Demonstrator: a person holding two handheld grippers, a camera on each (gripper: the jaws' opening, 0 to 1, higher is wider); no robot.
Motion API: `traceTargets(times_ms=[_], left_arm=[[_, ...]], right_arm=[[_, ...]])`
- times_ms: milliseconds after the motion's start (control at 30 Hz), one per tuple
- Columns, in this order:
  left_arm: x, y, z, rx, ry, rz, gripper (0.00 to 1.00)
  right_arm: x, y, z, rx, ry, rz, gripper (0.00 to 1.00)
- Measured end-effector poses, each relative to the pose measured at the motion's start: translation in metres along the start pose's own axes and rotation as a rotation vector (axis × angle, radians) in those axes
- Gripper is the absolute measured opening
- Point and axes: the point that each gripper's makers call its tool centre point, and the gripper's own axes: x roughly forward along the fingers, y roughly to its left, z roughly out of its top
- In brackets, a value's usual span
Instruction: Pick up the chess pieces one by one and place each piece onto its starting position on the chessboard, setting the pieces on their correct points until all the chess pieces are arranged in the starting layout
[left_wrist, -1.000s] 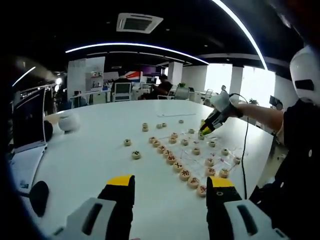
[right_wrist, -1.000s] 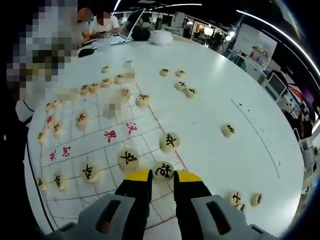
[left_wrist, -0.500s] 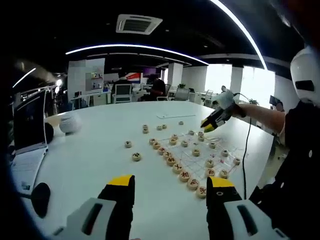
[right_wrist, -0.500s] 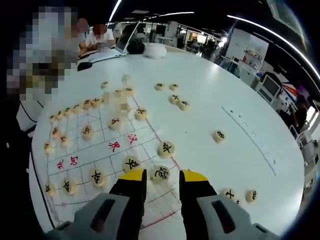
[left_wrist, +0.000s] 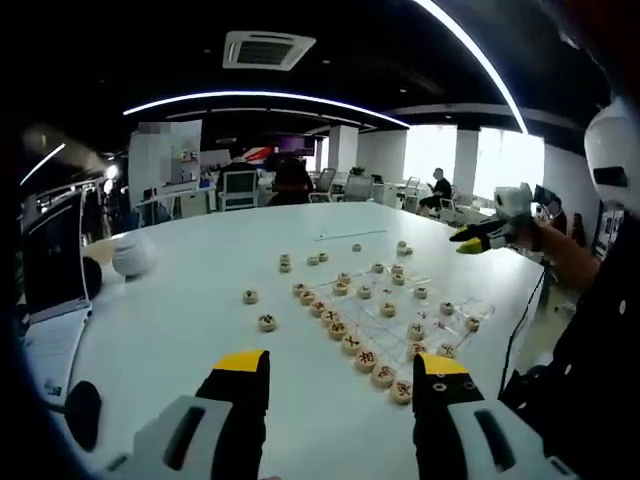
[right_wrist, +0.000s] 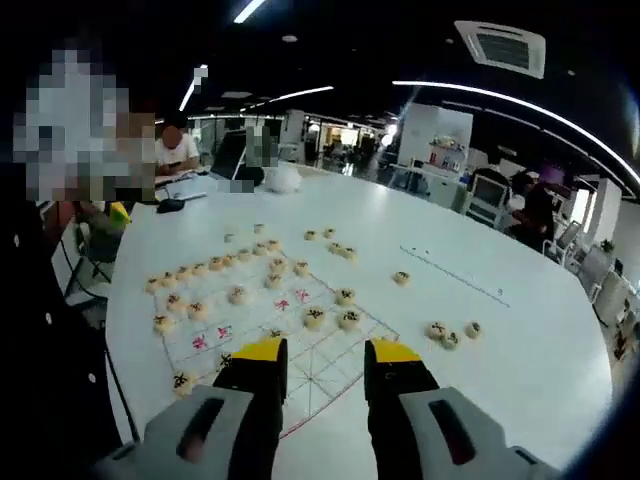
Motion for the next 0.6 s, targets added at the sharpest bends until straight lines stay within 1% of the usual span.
traceTargets(times_ms=[100, 200, 267, 333, 400, 533, 600], left_arm=[[-0.001, 0.000, 0.000, 0.001, 0.002, -0.001, 0.59], [-0.002, 0.003, -0.002, -0.012, 0.003, 0.003, 0.59], [-0.003, 0.004, -0.004, -0.015, 0.006, 0.007, 0.59], [-0.004, 0.004, -0.005, -0.017, 0.006, 0.010, 0.59], [-0.006, 0.005, -0.006, -0.018, 0.002, 0.015, 0.59], [-0.011, 0.009, -0.007, -0.025, -0.009, 0.028, 0.59], [-0.014, 0.011, -0.009, -0.032, -0.016, 0.035, 0.59]], right_arm=[[-0.015, 0.008, -0.004, 0.051, -0.034, -0.032, 0.33], [-0.023, 0.020, -0.006, 0.075, -0.040, -0.015, 0.33], [-0.025, 0.024, -0.003, 0.057, -0.028, -0.004, 0.33], [-0.024, 0.027, 0.002, 0.045, -0.025, 0.009, 0.33], [-0.021, 0.033, 0.011, 0.031, -0.022, 0.044, 0.33], [-0.006, 0.045, 0.032, -0.063, 0.007, 0.119, 0.34], [0.002, 0.047, 0.044, -0.094, 0.011, 0.139, 0.34]])
